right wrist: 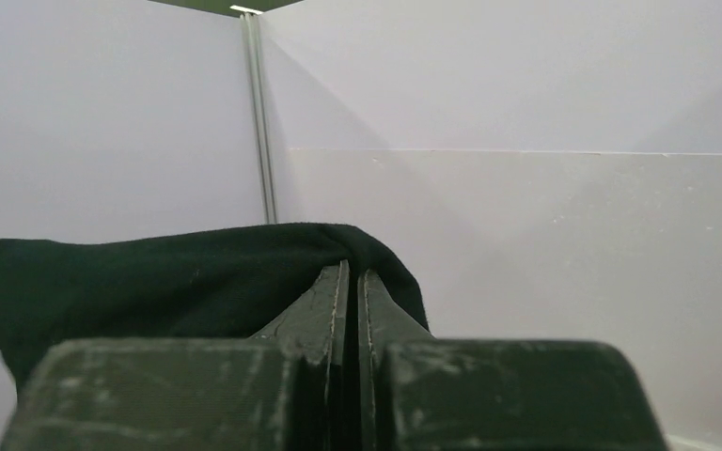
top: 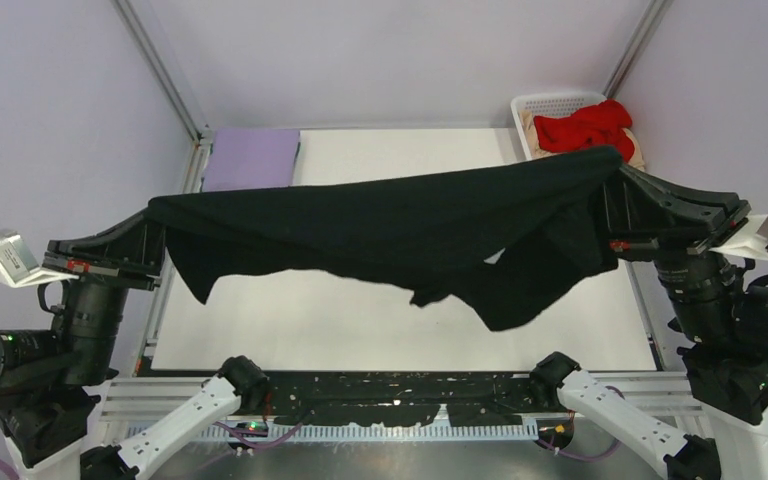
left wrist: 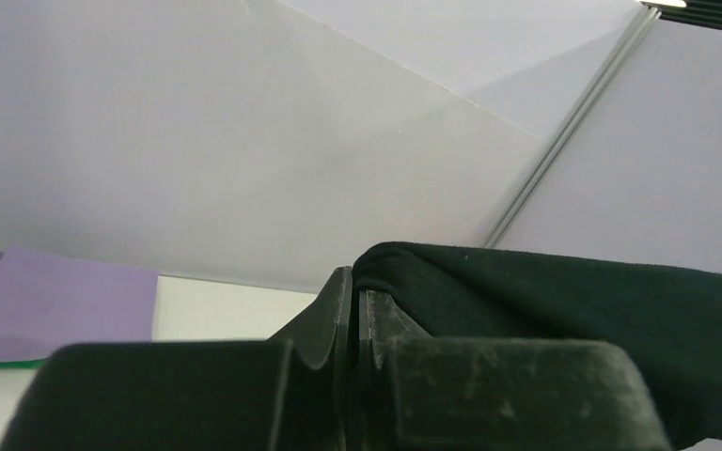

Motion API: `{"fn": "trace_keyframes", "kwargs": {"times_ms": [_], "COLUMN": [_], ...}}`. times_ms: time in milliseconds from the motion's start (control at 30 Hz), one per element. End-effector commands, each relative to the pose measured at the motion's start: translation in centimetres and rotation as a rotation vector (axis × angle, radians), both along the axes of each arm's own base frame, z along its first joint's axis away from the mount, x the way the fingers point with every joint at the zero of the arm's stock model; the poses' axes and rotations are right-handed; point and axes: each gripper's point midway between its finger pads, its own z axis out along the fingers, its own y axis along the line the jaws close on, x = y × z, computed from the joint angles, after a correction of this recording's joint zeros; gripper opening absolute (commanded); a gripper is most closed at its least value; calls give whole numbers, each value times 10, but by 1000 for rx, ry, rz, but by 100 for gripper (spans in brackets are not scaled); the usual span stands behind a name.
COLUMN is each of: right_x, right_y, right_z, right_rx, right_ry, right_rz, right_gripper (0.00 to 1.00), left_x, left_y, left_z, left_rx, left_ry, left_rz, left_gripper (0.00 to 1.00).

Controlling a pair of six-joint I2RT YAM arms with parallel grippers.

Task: Fold and stack the t-shirts
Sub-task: Flatten out the tshirt

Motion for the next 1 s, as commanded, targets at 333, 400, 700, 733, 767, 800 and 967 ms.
{"fn": "trace_keyframes", "kwargs": {"times_ms": [333, 400, 700, 733, 767, 800, 967], "right_x": [143, 178, 342, 359, 376, 389, 430], "right_y": [-7, -7, 29, 31, 31, 30, 33], "right_z": [-116, -160, -359, -393, -383, -409, -410], "right_rx": [-158, -217, -493, -543, -522, -568, -574], "right_ry": [456, 572, 985, 1032, 1014, 1047, 1032], "right_rz": [-509, -625, -750, -775, -792, -816, -870], "right_gripper": [5, 5, 6, 6, 8, 13, 74], "left_x": [103, 129, 262, 274, 291, 304, 336], "left_y": [-20, -30, -65, -63, -63, -62, -58], "left_z": [-149, -199, -384, -395, -393, -395, -400], "left_rx": [77, 141, 201, 203, 190, 185, 185], "left_ry": [435, 596, 1205, 1252, 1272, 1297, 1341], "left_rz": [338, 378, 162, 175, 182, 179, 186], "left_gripper": [0, 0, 8, 11, 11, 10, 86]}}
